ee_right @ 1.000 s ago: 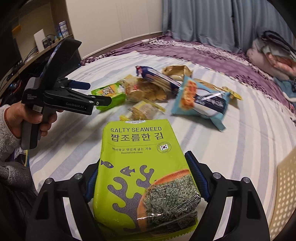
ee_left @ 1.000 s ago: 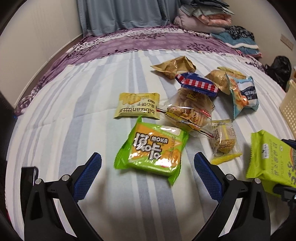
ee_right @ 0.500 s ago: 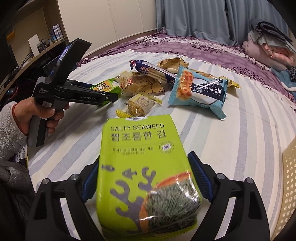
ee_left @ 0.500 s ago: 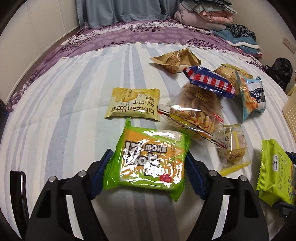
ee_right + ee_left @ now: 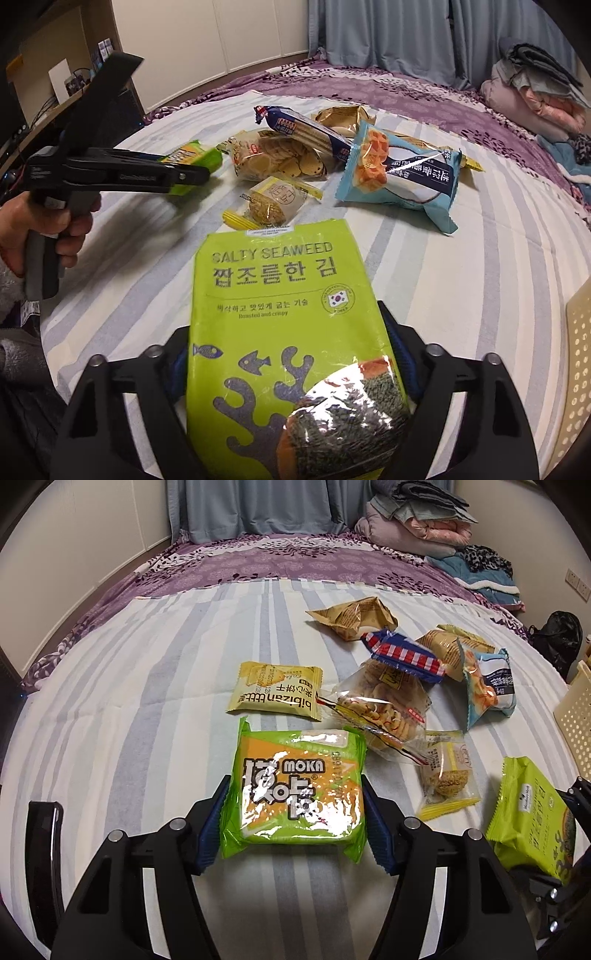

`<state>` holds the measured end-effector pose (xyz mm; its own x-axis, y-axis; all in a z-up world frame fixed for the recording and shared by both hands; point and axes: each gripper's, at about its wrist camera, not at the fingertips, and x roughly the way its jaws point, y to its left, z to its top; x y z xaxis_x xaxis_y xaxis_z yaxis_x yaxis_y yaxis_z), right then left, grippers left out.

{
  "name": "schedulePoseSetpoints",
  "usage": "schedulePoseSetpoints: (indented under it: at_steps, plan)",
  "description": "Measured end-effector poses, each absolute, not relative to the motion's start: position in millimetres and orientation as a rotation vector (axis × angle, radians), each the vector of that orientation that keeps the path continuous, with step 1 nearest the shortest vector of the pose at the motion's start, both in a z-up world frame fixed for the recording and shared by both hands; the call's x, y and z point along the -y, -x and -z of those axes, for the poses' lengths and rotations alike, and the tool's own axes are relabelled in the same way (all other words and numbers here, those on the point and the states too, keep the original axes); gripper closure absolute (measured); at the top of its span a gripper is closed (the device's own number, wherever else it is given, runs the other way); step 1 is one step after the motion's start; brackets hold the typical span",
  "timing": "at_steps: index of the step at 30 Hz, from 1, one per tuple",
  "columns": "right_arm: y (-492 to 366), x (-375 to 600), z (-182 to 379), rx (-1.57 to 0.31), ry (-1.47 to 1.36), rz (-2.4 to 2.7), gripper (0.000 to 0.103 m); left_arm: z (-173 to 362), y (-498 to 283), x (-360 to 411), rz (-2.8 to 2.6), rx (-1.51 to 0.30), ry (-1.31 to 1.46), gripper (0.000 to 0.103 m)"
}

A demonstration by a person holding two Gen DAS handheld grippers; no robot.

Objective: Organize snacks
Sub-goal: 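Carry the seaweed bag into the cream basket and release it with the right gripper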

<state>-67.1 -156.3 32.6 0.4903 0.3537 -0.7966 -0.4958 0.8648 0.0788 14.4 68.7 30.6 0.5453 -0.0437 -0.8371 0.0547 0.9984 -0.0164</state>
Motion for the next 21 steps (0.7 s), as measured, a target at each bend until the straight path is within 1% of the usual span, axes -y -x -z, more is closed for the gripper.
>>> schedulePoseSetpoints:
  at_steps: [9,21]
  plan:
    - [74.3,180.6,-64.8,-0.818,0.080,-0.474,0.026,-67.0,-4.0,-56.4,0.066,-0.927,-0.030,0.037]
    - [91.8,247.2,-121.1,-0.646,-0.038,-0.341,0.026,-117.1,1.6,9.6,0.182,-0.826,-0.126,0.037]
